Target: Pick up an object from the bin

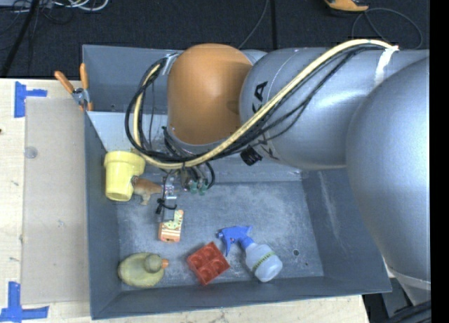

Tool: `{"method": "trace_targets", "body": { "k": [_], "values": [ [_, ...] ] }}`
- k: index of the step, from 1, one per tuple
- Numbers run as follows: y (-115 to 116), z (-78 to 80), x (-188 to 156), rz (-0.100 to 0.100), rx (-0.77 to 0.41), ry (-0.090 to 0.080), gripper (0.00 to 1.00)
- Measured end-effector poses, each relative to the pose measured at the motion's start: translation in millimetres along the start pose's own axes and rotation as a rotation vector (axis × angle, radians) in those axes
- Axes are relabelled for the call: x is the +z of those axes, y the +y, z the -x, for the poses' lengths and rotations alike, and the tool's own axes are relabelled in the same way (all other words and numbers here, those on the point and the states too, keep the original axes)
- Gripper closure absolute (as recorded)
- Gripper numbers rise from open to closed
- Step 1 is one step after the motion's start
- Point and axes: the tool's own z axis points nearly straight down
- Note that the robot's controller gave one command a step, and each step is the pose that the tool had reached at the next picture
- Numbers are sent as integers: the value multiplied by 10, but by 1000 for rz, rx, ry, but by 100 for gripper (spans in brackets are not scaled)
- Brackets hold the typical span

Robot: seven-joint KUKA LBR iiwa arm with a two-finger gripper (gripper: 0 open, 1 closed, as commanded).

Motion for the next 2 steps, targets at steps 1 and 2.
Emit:
{"method": "trace_targets", "body": {
  "k": [1,2],
  "values": [
    [-11,18,-49,1,4,-7,0],
    [-193,129,483,1,-123,-7,0]
  ]
}}
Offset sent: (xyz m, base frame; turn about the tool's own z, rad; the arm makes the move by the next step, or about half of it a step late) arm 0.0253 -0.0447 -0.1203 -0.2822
